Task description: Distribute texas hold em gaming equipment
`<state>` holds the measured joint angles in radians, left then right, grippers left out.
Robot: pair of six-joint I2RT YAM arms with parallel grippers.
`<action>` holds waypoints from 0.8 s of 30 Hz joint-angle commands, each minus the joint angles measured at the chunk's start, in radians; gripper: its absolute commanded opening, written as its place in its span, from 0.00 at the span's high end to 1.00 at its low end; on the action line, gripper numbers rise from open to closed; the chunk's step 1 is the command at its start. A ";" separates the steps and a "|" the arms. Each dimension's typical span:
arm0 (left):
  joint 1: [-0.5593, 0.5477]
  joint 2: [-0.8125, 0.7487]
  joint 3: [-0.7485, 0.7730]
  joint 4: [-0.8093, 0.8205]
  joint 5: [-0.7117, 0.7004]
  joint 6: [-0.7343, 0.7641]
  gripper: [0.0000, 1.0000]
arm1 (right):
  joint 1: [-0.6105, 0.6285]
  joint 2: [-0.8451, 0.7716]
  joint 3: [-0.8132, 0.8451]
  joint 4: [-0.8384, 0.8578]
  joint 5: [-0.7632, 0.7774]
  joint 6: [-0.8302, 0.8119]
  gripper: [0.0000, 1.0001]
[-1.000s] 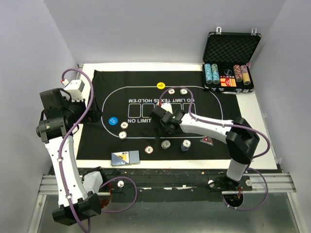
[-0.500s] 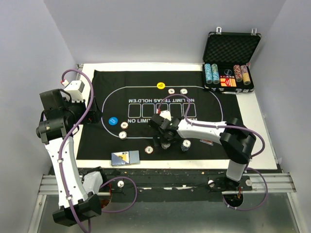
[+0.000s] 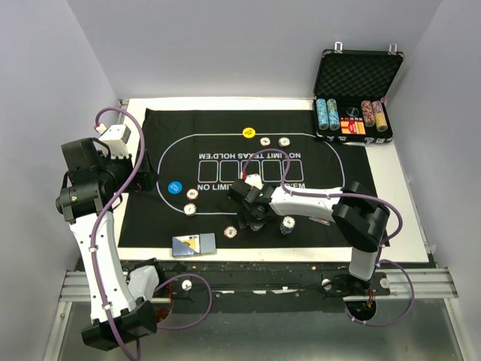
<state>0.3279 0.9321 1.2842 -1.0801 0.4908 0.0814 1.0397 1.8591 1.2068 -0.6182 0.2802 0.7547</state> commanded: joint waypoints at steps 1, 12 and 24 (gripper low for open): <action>0.008 -0.009 0.004 0.000 0.009 -0.003 0.01 | 0.011 0.006 -0.035 0.002 0.008 0.021 0.30; 0.008 -0.009 0.003 0.003 0.011 -0.005 0.01 | 0.011 0.003 -0.070 -0.015 0.016 0.034 0.39; 0.008 -0.004 0.012 0.003 0.012 -0.005 0.01 | 0.011 -0.009 -0.093 -0.034 0.034 0.034 0.43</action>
<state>0.3279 0.9321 1.2842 -1.0798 0.4911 0.0814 1.0416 1.8362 1.1675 -0.5858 0.3000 0.7677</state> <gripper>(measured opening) 0.989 0.596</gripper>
